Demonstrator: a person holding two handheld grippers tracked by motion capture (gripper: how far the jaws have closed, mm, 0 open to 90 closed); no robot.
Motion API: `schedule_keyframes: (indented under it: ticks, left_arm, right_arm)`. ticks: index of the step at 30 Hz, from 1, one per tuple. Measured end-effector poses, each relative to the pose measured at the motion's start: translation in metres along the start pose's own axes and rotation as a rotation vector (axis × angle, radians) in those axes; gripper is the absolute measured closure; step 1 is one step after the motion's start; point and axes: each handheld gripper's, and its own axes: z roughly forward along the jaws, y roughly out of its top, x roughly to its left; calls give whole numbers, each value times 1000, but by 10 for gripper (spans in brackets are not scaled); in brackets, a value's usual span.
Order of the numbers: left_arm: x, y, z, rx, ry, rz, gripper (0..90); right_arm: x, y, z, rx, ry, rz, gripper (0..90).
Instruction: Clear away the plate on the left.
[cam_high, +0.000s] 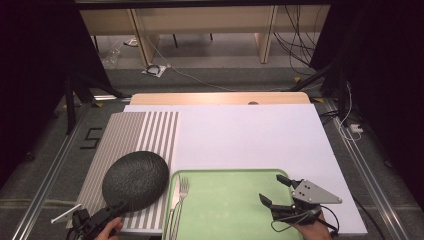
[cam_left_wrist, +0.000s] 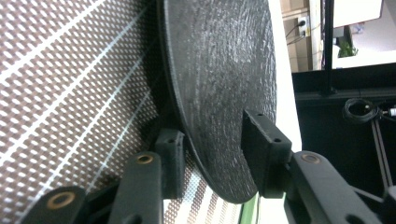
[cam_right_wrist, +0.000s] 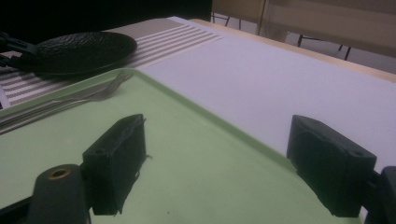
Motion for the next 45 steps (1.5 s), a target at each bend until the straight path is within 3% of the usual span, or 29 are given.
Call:
schedule_keyframes:
  ticks: [20,27,35,39,45]
  left_arm:
    - [5,-3,6,-54,-13,-112,731]
    - [6,-5,9,-63,-13,-128,759]
    - [5,-8,10,-74,-69,-151,823]
    - [8,-8,9,-81,-105,-193,841]
    - [9,-8,9,-89,-114,-190,857]
  right_arm:
    - [0,0,1,1,5,-7,206]
    - [1,0,1,2,5,-7,206]
    - [1,0,1,2,4,-8,206]
    - [1,0,1,2,4,-9,206]
    - [1,1,1,0,6,-9,207]
